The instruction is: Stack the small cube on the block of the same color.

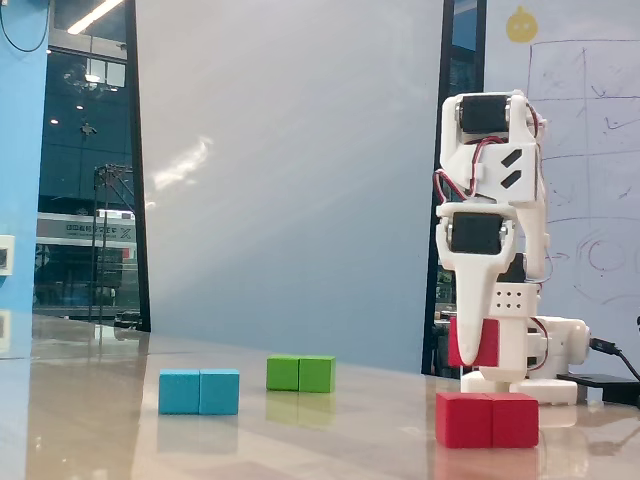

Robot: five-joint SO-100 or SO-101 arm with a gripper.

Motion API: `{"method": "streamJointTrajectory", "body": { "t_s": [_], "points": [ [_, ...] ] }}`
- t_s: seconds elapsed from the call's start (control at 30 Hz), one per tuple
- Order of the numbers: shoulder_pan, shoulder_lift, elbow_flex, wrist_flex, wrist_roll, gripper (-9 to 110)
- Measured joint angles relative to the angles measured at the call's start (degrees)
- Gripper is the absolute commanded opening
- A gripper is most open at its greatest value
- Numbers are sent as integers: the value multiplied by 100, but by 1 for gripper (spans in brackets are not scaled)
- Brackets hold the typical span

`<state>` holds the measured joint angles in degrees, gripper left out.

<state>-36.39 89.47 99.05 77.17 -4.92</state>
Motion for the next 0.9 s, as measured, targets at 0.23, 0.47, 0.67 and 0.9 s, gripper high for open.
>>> {"method": "streamJointTrajectory", "body": {
  "t_s": [0.23,0.47,0.67,0.9],
  "points": [
    [0,-193,0,0,0,1],
    [0,-246,0,0,0,1],
    [0,-281,0,0,0,1],
    [0,-281,0,0,0,1]
  ]
}}
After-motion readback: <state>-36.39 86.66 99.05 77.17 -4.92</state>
